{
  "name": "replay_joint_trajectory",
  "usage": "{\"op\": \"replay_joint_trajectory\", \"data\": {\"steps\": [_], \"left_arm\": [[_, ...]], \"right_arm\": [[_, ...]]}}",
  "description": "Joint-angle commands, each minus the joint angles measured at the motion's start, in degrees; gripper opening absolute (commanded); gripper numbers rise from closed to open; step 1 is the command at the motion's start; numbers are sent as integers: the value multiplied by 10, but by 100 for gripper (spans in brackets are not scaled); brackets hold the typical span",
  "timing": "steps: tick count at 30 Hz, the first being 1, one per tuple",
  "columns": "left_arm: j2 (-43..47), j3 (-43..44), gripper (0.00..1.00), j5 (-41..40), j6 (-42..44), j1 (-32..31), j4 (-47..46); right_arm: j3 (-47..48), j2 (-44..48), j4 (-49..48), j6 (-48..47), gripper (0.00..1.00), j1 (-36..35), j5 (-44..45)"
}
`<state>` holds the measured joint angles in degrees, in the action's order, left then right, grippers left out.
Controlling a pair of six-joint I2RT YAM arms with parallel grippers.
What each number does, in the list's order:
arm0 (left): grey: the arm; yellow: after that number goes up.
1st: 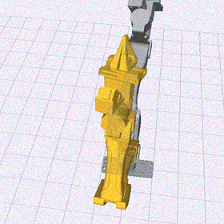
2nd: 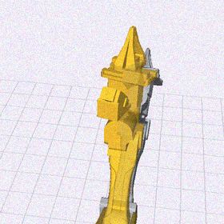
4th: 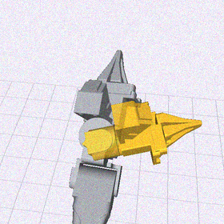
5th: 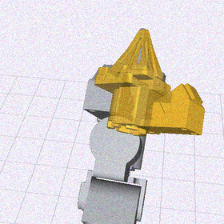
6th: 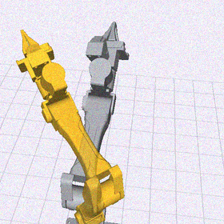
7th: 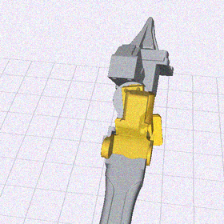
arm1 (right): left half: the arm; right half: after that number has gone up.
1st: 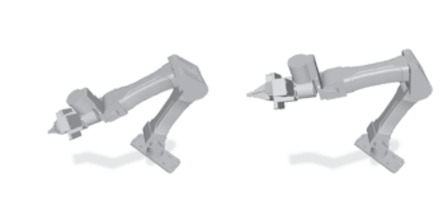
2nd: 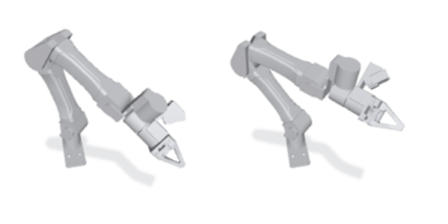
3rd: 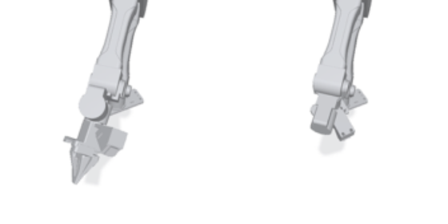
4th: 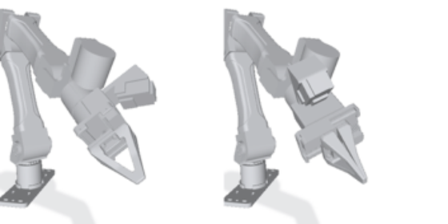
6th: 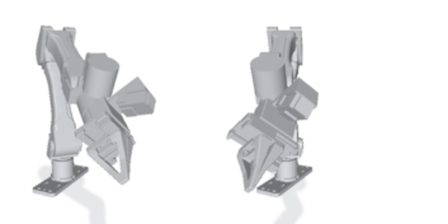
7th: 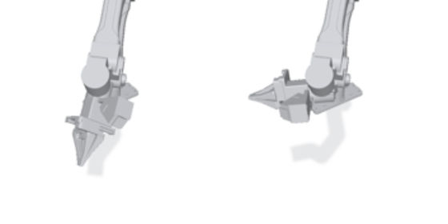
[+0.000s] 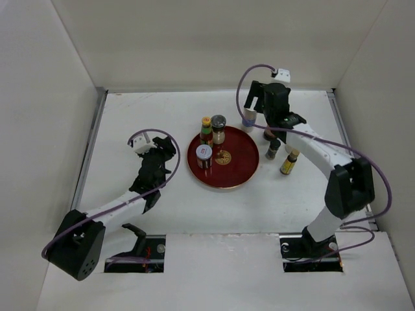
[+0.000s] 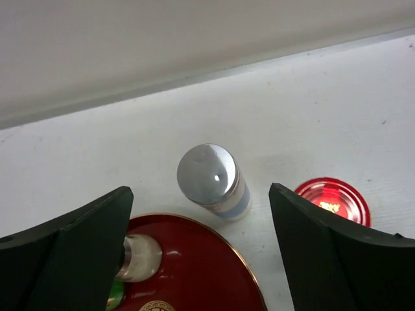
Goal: Organize the condiment bottles
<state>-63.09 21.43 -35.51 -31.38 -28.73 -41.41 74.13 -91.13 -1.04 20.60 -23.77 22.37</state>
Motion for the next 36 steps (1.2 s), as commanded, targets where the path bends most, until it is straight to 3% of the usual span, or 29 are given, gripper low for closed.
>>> {"op": "replay_joint_trajectory", "data": {"steps": [1,7,12,22,26,36], "left_arm": [[-17,-31,46,10,-36,0,-93],[-111,-31,45,41,-36,-5,-150],[-89,-42,45,40,-35,-2,-154],[-99,-38,45,42,-36,-1,-153],[-102,-34,45,42,-36,-1,-145],[-102,-34,46,42,-37,3,-143]], "right_arm": [[81,-67,80,-45,96,2,-18],[166,-164,107,-79,100,7,-22],[176,-190,110,-71,100,18,-21],[180,-221,29,-92,64,18,-28],[172,-194,0,-92,52,18,-34],[2,2,-69,-88,54,-31,-20]]}}
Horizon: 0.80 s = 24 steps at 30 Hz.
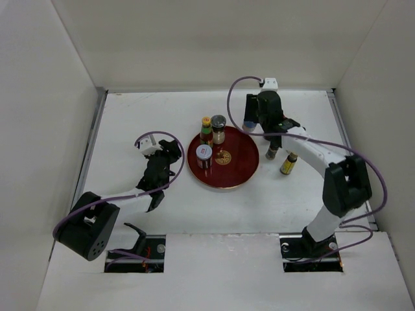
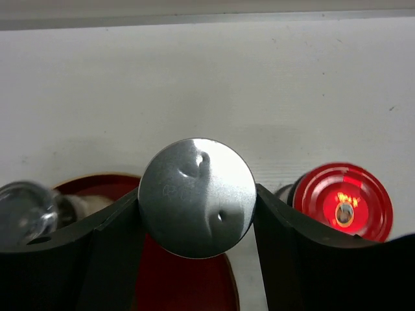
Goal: Organize the condiment bottles
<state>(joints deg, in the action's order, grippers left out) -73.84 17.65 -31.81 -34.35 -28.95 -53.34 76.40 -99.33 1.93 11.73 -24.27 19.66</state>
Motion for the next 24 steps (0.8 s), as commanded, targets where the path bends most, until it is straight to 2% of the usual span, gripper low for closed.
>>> {"op": "replay_joint_trajectory", "data": {"steps": [1,5,13,18,21,24], "left_arm": [[5,3,46,4,-7,5,-24],[2,5,46,7,-8,5,-24],[4,5,46,7,-8,6,-24],[4,5,46,7,-7,6,-24],[2,5,46,11,-7,6,-24],[0,7,46,15,-7,6,-24]], "right_arm": [[-44,99,-104,1,54,-34,13],[-97,122,-125,8,55,-63,13],[-70,48,-161,0,56,-84,8],[-80,12,-178,-2,68,-99,22],[-80,12,-171,-4,83,-105,38],[-79,41,-156,0,92,-105,35]]}}
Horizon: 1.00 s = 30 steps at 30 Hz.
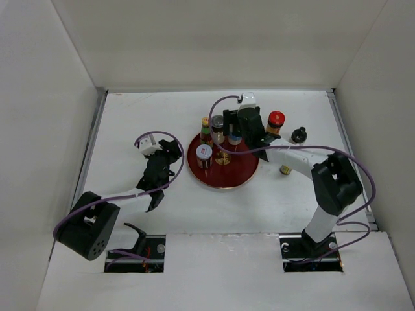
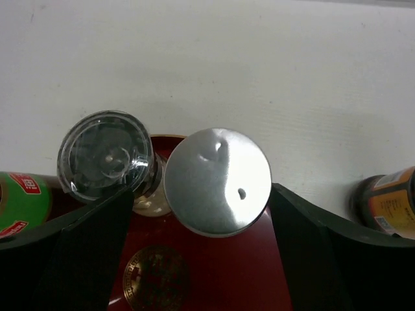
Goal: Organize the condiment bottles
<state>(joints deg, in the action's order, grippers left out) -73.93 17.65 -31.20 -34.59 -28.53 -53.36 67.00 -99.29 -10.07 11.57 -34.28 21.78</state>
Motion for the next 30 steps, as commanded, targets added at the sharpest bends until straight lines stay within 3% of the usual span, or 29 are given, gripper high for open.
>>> {"op": "replay_joint_trajectory", "data": {"steps": [1,10,18,30], "left_arm": [[1,7,46,10,-5,2,-23],[5,7,46,10,-7,5,-19],[2,8,46,11,-7,6,-17],[-1,13,46,17,-7,7,-8]], "right_arm": [[13,57,-29,5,94,-3,12],[-41,168,-4,36,100,94,24],[52,62,135,37,100,171,59],[113,-35,183,57,100,187,5]]}}
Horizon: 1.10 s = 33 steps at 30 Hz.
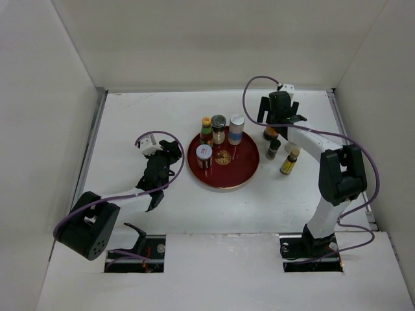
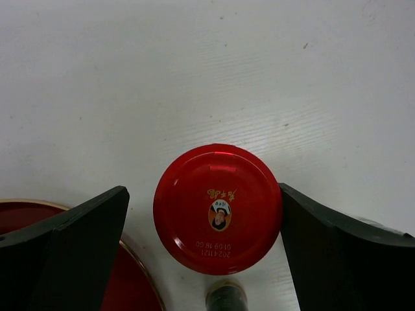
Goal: Organize the condiment bottles
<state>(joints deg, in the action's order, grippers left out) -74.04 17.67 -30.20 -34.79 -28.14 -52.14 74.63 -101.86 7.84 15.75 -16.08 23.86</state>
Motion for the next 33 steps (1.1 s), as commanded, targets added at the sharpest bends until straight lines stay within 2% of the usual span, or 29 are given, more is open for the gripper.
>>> {"op": "replay_joint_trajectory", "data": {"steps": [1,3,6,9,13,14,19,23,33], "left_arm": [[0,13,46,7,-5,3,-20],[0,13,46,7,-5,3,-20],[0,13,46,7,-5,4,-20],[0,13,46,7,-5,4,-20],[1,13,46,7,-5,6,-20],[1,13,46,7,-5,6,-20],[3,12,46,7,-5,7,-20],[6,10,46,6,-5,7,-20],[9,9,47,2,-7,8,-20]], "right_arm": [[42,-16,11,17,100,5,-16],[51,-27,18,19,98,5,-15],[56,-35,19,22,85,7,-16],[65,-42,26,19,84,9,-20],[63,-27,19,23,59,11,-20],[65,-21,17,23,55,11,-20],[46,53,-52,26,53,7,-22],[32,108,-63,26,53,1,-23],[-107,237,-63,28,53,-89,22]]}}
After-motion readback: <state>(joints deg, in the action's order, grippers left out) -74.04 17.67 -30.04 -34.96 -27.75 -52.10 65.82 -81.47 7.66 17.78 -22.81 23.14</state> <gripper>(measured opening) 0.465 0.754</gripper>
